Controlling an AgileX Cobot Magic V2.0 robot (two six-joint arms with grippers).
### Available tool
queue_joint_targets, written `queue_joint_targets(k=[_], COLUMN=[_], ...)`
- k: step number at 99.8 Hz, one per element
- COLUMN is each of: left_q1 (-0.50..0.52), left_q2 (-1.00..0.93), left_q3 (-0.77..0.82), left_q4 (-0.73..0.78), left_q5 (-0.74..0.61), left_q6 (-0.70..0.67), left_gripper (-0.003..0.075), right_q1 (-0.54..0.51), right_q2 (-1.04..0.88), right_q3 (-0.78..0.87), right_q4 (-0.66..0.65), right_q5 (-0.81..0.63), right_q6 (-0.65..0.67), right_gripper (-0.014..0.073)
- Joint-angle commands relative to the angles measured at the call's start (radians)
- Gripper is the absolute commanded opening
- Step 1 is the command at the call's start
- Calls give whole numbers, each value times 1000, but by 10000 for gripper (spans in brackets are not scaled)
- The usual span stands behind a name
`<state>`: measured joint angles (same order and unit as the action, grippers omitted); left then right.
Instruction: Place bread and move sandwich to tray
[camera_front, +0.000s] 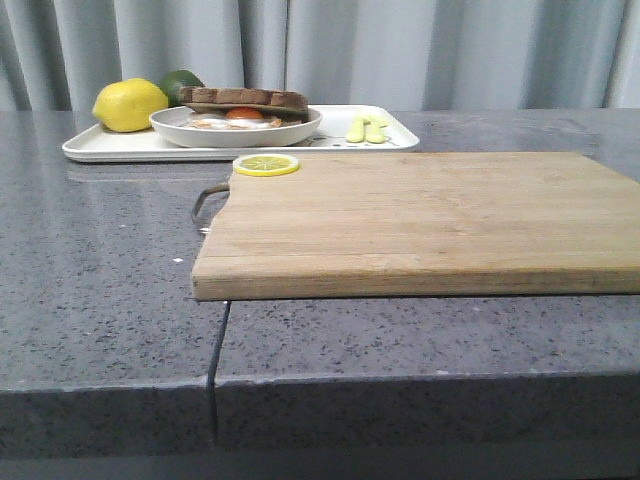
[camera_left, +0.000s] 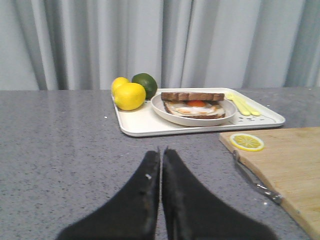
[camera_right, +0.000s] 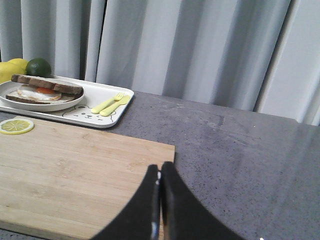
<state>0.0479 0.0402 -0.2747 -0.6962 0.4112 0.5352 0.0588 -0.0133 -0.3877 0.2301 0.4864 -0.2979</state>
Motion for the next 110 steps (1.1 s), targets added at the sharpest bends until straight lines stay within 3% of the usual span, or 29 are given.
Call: queue_joint_targets(k=[1, 25, 42, 51, 73, 85, 110], left_q1=[1, -23, -38, -38, -38, -42, -82], left_q2=[11, 7, -18, -38, -73, -75, -75], left_q3=[-23, 23, 81, 130, 246, 291, 292], left_q4=[72, 299, 365, 462, 844, 866, 856], left_q5=[-86, -84, -138, -198, -340, -390, -367], left_q6=[2, 0, -16, -143, -675, -710, -710], left_gripper=[-19, -19, -19, -19, -19, -19, -19], right_q1=[-8, -8, -8, -8, -8, -8, -8], right_q2=[-17, -17, -17, -17, -17, -17, -17], right_q3=[-22, -22, -22, -22, -22, -22, -22], right_q4=[8, 8, 8, 8, 8, 8, 8], right_q5=[-82, -82, -82, -82, -82, -82, -82], right_q6=[-8, -8, -8, -8, -8, -8, -8], right_gripper=[-67, -67, -67, -67, -67, -67, -67])
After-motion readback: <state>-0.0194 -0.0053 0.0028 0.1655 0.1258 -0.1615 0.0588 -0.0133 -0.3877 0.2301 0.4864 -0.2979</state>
